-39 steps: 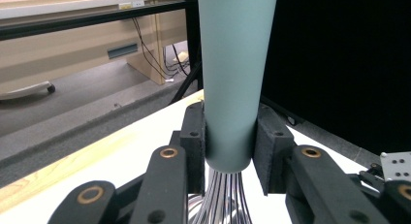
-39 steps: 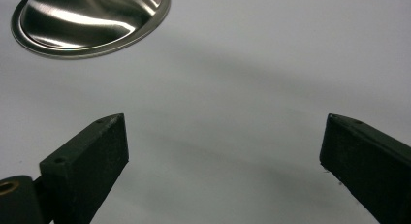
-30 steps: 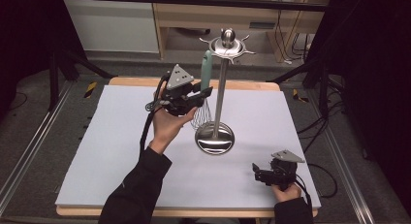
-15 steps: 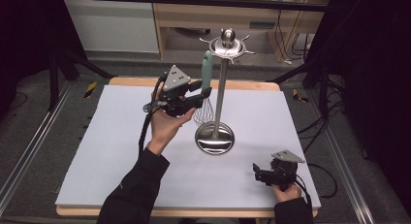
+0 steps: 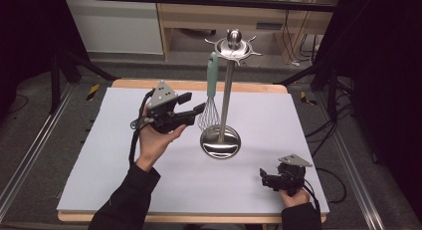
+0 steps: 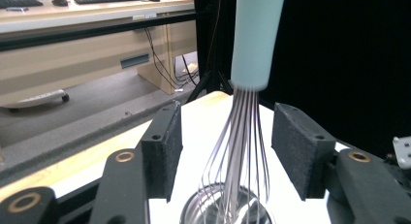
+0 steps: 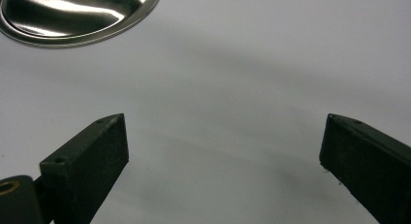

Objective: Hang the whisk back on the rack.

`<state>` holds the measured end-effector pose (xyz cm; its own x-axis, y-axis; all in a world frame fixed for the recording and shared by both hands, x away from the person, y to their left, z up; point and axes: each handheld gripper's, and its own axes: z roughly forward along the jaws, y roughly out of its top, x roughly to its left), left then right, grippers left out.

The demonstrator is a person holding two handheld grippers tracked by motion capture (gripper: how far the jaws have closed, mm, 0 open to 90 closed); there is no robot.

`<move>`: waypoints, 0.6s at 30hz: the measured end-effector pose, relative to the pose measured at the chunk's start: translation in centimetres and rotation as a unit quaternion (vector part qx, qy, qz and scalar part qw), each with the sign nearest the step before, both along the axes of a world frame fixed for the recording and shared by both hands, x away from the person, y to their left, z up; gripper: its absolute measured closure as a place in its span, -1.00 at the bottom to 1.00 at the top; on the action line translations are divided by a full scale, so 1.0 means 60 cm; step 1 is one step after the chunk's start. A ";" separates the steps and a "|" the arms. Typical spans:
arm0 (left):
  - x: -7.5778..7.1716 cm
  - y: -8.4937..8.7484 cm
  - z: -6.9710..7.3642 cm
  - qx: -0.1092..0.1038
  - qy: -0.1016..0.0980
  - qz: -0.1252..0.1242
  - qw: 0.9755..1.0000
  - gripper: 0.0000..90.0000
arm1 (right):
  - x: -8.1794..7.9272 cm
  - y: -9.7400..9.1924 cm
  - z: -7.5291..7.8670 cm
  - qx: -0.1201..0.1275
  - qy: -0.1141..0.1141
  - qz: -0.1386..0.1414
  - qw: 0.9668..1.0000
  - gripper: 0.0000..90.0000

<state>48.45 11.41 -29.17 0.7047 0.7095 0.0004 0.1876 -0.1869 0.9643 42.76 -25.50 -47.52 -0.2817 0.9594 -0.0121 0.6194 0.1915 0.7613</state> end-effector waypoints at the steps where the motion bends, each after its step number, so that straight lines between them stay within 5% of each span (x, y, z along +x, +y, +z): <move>1: 0.000 0.000 0.000 0.000 0.000 0.000 1.000 -0.04 | 0.000 0.000 0.000 0.000 0.000 0.000 1.000 -0.91; 18: -0.038 0.077 -0.136 0.037 0.050 0.028 0.998 -0.18 | 0.000 -0.002 -0.003 -0.009 0.006 -0.001 1.000 -0.91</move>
